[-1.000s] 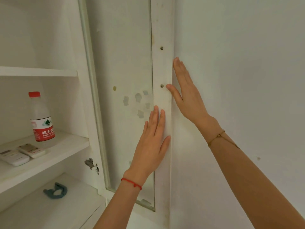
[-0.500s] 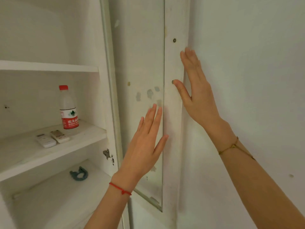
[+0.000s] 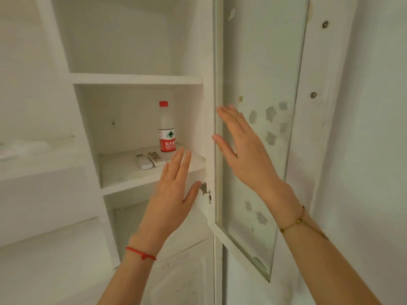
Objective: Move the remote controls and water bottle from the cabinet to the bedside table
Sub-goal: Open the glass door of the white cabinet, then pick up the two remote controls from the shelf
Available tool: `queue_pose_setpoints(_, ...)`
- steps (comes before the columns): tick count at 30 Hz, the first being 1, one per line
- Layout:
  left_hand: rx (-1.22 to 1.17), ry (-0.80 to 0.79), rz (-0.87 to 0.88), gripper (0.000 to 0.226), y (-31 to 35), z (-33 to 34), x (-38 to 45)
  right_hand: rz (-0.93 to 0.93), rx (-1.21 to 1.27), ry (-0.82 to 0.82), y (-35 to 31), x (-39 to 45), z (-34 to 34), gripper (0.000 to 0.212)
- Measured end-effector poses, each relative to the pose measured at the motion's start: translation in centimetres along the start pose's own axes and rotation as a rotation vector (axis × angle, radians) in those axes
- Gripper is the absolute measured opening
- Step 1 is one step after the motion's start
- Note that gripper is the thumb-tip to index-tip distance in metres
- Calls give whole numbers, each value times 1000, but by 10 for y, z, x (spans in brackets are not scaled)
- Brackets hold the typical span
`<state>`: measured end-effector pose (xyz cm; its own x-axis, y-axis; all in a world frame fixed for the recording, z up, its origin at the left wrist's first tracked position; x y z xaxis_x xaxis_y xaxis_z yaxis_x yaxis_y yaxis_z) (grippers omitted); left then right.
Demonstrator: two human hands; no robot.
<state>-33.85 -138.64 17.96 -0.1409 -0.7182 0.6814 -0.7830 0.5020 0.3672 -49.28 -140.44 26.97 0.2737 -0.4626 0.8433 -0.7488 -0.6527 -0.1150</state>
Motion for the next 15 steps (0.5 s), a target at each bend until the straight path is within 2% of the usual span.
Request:
queue_pose_setpoints(7,145,28,-143,69,-72,-33,0,24,152,-119,-21,30,103,53)
queue_pose_setpoints(15,167,18,-278,67,-149,-38,34,46,225,-296,-3,62,217,50)
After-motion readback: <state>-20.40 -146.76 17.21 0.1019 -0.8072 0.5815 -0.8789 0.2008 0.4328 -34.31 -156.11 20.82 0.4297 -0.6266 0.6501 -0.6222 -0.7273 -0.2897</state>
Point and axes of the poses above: each hand's wrist, its own x-axis towards the middle knuckle, its own z-axis out of the palm, y = z × x, the point moved 6 cm from there along x, towards the middle knuckle, and after that the axes turned 7 degrees about -x, right-handed, at the moved point
